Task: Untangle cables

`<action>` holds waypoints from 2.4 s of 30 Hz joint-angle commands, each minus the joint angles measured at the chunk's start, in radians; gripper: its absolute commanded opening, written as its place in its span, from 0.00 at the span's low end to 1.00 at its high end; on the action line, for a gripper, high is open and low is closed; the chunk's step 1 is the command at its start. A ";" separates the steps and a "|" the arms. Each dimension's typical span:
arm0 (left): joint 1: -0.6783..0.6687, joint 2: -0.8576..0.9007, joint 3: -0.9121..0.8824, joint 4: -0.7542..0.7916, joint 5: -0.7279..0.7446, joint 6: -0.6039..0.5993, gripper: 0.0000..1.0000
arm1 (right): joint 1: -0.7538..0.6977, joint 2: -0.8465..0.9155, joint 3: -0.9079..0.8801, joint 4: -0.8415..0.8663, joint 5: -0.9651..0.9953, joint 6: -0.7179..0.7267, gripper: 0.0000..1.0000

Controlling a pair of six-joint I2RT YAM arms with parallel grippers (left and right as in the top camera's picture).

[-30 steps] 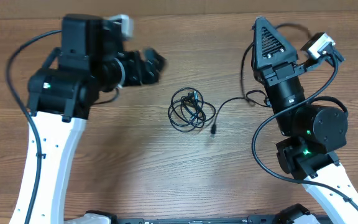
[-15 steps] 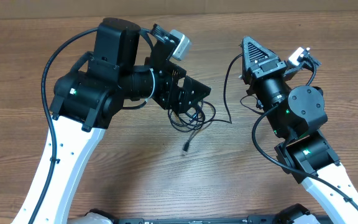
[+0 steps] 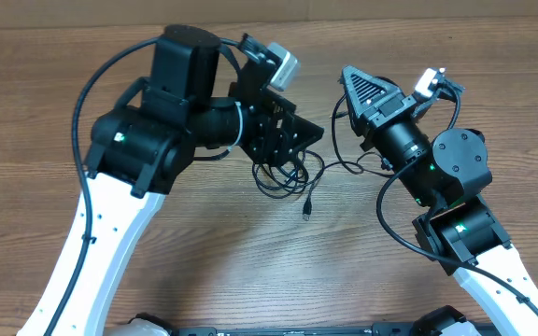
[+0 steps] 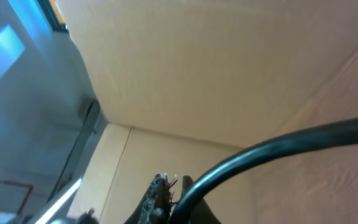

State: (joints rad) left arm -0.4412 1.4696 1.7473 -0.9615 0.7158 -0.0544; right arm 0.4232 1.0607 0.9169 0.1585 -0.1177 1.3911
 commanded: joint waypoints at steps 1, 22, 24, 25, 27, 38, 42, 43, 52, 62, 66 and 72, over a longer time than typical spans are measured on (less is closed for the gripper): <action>-0.017 0.047 0.002 0.006 0.019 -0.037 0.67 | -0.004 -0.005 0.020 0.011 -0.068 0.000 0.07; -0.018 0.097 0.002 0.039 0.134 -0.003 0.45 | -0.004 -0.005 0.020 0.011 -0.073 0.053 0.06; -0.018 0.097 0.002 0.039 0.135 0.011 0.47 | -0.004 -0.005 0.020 0.011 -0.080 0.077 0.04; -0.018 0.097 0.002 0.040 0.135 0.011 0.47 | -0.004 -0.005 0.020 0.011 -0.087 0.080 0.04; -0.018 0.097 0.002 0.045 0.142 0.011 0.43 | -0.004 -0.005 0.020 0.011 -0.087 0.080 0.04; -0.018 0.097 0.002 0.059 0.180 0.010 0.20 | -0.004 -0.005 0.020 0.019 -0.113 0.106 0.04; -0.018 0.097 0.002 0.059 0.180 0.010 0.20 | -0.004 -0.005 0.020 0.019 -0.113 0.106 0.04; -0.018 0.097 0.002 0.059 0.180 0.010 0.22 | -0.004 -0.005 0.020 0.019 -0.113 0.106 0.04; -0.018 0.097 0.002 0.080 0.223 0.010 0.20 | -0.004 -0.005 0.020 0.019 -0.121 0.106 0.04; -0.018 0.097 0.002 0.077 0.185 0.005 0.04 | -0.004 -0.005 0.020 0.015 -0.138 0.100 0.04; -0.018 0.096 0.002 0.082 0.133 -0.102 0.04 | -0.014 -0.005 0.020 0.014 -0.119 0.036 0.04; -0.018 0.087 0.003 0.142 0.191 -0.206 0.04 | -0.084 -0.006 0.020 -0.049 -0.120 -0.139 1.00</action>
State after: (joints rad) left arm -0.4568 1.5654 1.7473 -0.8536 0.8757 -0.1680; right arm 0.3820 1.0603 0.9173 0.1356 -0.2386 1.3754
